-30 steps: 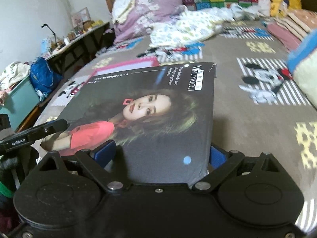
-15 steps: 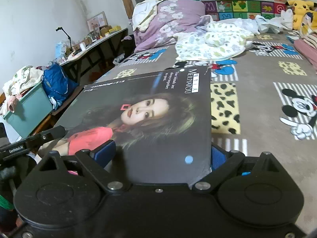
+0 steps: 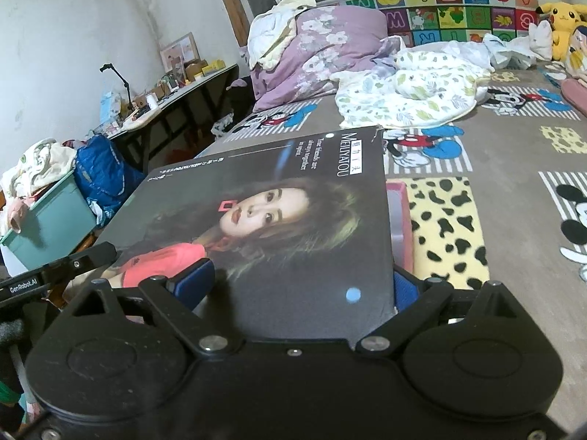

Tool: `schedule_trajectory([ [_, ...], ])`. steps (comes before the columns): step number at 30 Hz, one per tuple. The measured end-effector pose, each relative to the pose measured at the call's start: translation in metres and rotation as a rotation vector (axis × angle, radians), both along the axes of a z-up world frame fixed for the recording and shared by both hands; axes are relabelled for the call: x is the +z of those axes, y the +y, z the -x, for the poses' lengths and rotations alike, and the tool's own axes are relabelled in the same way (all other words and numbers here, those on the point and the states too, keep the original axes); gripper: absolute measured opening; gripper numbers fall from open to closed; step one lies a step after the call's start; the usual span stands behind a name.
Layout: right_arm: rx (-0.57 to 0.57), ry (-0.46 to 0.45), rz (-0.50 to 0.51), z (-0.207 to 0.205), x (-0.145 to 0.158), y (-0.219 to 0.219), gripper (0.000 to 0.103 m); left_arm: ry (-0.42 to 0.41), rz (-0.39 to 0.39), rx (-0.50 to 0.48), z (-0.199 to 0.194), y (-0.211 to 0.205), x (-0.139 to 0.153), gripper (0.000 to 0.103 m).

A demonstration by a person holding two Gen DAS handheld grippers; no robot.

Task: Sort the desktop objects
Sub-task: 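Grasp the album's other edge with left tool while right tool holds it, then lift the album with both tools and swing it over the pink box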

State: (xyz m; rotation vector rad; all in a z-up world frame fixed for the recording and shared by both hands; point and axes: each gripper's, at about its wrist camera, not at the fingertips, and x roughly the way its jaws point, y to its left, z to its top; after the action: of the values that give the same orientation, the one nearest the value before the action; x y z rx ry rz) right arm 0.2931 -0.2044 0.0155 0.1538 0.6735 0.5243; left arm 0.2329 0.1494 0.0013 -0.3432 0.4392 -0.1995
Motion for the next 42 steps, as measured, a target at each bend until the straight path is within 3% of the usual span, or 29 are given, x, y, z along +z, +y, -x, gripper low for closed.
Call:
schedule_trajectory([
  [10, -0.015, -0.021, 0.007, -0.022, -0.007, 0.024, 0.097, 0.029, 0.002, 0.021, -0.034, 0.022, -0.009, 0.073],
  [28, -0.059, -0.011, 0.111, -0.056, -0.037, 0.034, 0.097, 0.108, 0.074, 0.006, -0.085, 0.027, -0.069, 0.073],
  [42, -0.096, 0.009, 0.129, -0.069, -0.055, 0.03, 0.097, 0.135, 0.109, -0.008, -0.104, 0.026, -0.095, 0.073],
])
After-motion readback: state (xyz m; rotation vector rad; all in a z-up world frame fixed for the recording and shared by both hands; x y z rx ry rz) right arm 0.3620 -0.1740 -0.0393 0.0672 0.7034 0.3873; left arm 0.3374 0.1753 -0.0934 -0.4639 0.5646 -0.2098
